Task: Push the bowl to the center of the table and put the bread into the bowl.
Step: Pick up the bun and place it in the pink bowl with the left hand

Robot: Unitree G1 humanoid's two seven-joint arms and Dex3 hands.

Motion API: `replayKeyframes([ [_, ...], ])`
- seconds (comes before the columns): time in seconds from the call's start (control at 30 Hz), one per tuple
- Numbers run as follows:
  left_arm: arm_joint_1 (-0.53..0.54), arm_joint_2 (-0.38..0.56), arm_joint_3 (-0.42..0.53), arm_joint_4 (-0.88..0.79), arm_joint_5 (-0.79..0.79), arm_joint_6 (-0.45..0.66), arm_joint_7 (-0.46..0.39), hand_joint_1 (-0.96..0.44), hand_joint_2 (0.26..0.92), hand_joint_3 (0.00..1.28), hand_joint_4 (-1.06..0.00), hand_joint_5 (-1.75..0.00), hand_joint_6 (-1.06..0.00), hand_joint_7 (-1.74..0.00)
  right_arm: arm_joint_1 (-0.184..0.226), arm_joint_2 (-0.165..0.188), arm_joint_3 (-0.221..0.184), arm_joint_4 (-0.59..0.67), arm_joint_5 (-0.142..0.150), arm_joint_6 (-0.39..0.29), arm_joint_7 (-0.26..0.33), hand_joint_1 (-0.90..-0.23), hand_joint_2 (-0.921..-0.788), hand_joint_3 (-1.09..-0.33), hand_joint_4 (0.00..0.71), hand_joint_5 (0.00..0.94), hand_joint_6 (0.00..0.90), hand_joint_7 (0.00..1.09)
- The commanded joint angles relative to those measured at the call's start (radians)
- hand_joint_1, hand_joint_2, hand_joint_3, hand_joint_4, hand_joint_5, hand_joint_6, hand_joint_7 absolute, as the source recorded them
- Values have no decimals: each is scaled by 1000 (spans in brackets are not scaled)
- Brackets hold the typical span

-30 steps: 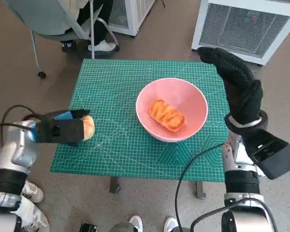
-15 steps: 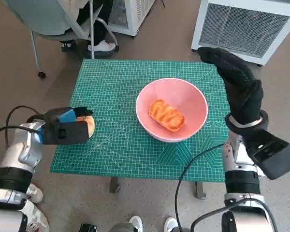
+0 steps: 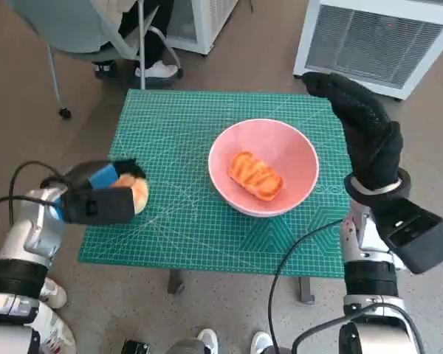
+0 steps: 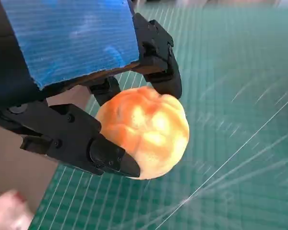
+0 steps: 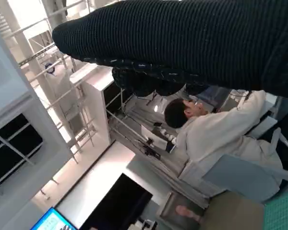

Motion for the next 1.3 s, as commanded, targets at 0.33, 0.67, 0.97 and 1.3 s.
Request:
replayKeyframes([
  [0.33,-160,-100,68,-256,-41,-7,85,-2,920,37,-753,-1026,-635,-1227,13,-11,-3,17,3,15,18,-646,-921,-769,301,56,-1,695],
  [0.67,-329,-228,-64,-209,85,-131,179,-1,920,16,-757,-1013,-676,-1190,12,-10,1,3,1,30,19,-644,-921,-771,302,57,-1,682],
  [0.97,-426,-367,-160,-17,147,-190,240,-1,920,62,-685,-1158,-638,-1168,22,-13,3,-33,-8,53,8,-651,-921,-774,300,58,-1,678],
  [1.3,-458,-457,-214,159,140,-195,181,168,920,166,-582,-1280,-362,-1151,39,-27,-2,-59,-7,65,8,-658,-921,-770,300,59,-1,677],
])
